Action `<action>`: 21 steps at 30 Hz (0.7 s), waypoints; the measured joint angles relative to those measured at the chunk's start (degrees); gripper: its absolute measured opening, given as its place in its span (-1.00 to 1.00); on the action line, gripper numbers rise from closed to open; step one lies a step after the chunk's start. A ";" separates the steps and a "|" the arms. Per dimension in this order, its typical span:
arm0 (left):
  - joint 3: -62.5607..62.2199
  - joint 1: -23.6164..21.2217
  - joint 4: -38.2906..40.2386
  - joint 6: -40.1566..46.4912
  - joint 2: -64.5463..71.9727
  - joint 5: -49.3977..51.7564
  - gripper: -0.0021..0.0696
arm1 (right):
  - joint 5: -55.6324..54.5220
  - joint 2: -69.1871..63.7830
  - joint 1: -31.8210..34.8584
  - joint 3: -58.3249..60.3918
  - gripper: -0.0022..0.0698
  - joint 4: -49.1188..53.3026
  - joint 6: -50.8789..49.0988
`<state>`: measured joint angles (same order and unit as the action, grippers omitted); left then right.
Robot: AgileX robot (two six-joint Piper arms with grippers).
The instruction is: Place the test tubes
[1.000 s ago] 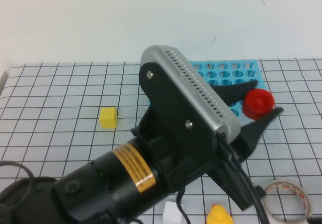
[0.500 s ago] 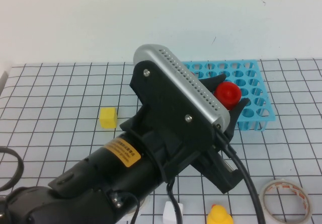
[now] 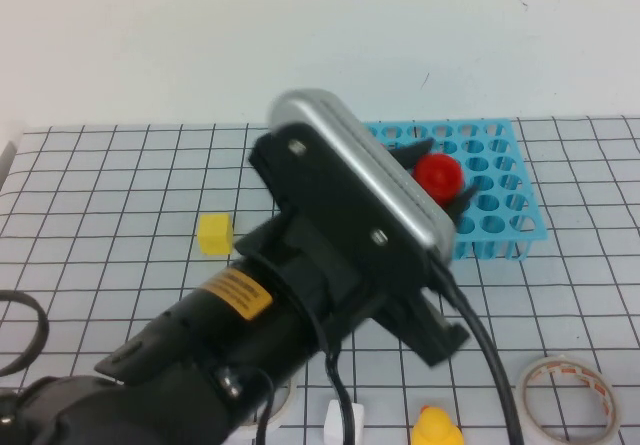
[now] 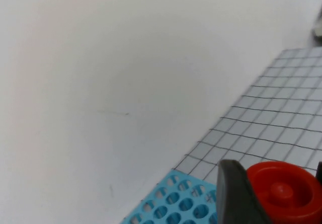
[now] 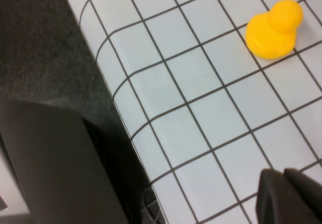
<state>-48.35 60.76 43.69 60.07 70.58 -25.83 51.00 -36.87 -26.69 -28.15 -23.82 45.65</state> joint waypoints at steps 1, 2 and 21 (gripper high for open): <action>0.00 -0.11 2.00 0.00 0.00 -1.13 -0.19 | 0.00 0.00 0.00 0.00 -0.94 0.00 -0.11; 0.00 -0.11 3.79 0.12 0.00 -2.41 -0.19 | 0.00 0.00 0.00 0.00 -0.94 0.00 -0.11; 0.00 -25.62 -52.20 -72.64 12.20 -13.87 -0.19 | 0.00 0.00 0.00 0.00 -0.94 0.00 -0.11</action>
<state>-48.35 35.14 -8.50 -12.58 82.78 -39.70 51.00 -36.87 -26.69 -28.15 -23.82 45.53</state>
